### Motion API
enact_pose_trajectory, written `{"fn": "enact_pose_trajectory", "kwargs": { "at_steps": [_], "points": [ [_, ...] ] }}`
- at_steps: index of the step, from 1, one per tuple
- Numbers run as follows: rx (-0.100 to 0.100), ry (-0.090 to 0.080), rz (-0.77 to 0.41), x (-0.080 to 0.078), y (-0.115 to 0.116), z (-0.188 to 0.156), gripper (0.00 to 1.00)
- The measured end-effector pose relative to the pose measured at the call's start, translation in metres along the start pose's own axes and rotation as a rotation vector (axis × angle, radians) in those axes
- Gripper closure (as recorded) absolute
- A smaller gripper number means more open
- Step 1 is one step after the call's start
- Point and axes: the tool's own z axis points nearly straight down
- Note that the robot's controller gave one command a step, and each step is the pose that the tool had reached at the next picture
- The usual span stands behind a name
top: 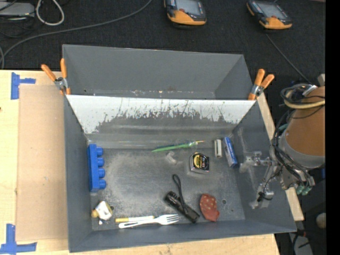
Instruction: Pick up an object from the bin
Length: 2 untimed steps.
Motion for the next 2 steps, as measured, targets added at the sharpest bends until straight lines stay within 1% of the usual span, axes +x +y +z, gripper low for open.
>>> {"fn": "enact_pose_trajectory", "kwargs": {
  "at_steps": [1, 2],
  "points": [
    [-0.001, 0.001, -0.375, -0.002, 0.058, 0.038, 0.0],
    [-0.003, 0.002, -0.627, -0.002, 0.084, 0.052, 0.0]
  ]
}}
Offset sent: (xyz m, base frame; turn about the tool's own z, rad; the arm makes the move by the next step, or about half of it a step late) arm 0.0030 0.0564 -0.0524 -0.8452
